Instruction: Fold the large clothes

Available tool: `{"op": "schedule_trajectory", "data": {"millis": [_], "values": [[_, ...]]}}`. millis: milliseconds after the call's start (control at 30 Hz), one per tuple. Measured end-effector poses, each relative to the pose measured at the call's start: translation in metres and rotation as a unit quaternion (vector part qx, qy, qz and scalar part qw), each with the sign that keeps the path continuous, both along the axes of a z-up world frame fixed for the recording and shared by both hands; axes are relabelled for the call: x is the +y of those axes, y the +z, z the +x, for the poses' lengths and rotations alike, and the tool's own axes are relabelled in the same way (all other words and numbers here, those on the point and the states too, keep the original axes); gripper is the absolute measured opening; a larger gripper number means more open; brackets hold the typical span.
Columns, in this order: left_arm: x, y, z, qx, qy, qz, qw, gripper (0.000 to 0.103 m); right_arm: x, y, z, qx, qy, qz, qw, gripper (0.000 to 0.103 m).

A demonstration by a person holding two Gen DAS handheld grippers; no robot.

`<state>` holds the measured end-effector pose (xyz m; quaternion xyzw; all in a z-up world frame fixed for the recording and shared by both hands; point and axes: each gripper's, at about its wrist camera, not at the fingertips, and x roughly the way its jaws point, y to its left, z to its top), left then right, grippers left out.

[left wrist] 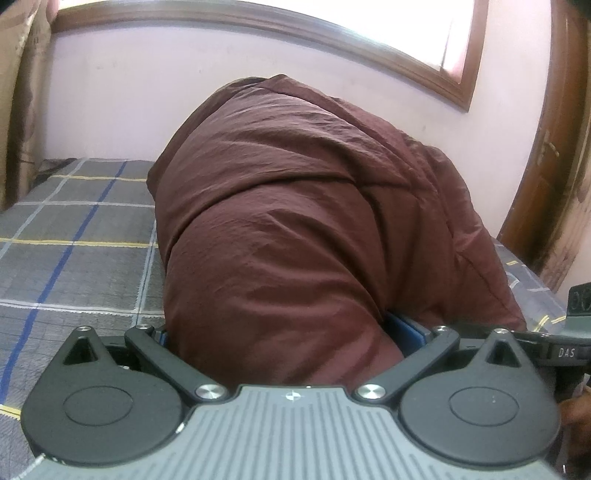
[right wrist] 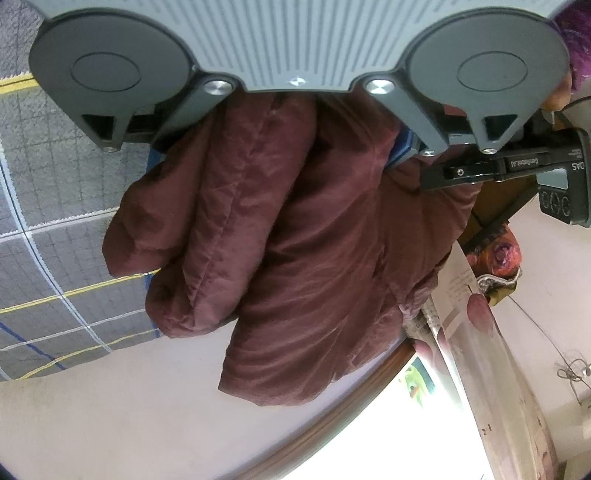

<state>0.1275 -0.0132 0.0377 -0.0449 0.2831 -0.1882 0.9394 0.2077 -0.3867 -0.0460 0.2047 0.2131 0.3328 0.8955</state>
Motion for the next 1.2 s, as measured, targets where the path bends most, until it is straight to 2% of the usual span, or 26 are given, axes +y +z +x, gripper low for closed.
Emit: {"op": "schedule_trajectory", "data": {"millis": [367, 633, 800, 933, 1033, 1100, 1200], "values": [[-0.001, -0.004, -0.011, -0.022, 0.022, 0.005, 0.9995, 0.103, 0.017, -0.004, -0.008, -0.01, -0.026, -0.014, 1.0, 0.098], [-0.011, 0.001, -0.027, -0.052, 0.056, 0.034, 0.9965, 0.103, 0.032, -0.005, -0.019, -0.019, -0.057, -0.025, 0.998, 0.103], [-0.023, 0.008, -0.045, -0.087, 0.085, 0.076, 0.9897, 0.103, 0.039, -0.007, -0.034, -0.023, -0.079, -0.025, 0.996, 0.103], [-0.038, 0.017, -0.061, -0.122, 0.111, 0.135, 0.977, 0.103, 0.046, -0.003, -0.047, -0.027, -0.091, -0.027, 0.995, 0.103], [-0.047, 0.023, -0.07, -0.134, 0.116, 0.165, 0.9702, 0.103, 0.052, 0.005, -0.058, -0.037, -0.095, -0.042, 0.994, 0.103], [-0.05, 0.028, -0.078, -0.139, 0.119, 0.171, 0.9682, 0.103, 0.054, 0.012, -0.064, -0.042, -0.097, -0.047, 0.993, 0.103], [-0.053, 0.035, -0.087, -0.137, 0.119, 0.159, 0.9706, 0.103, 0.05, 0.023, -0.077, -0.051, -0.104, -0.046, 0.992, 0.103]]}}
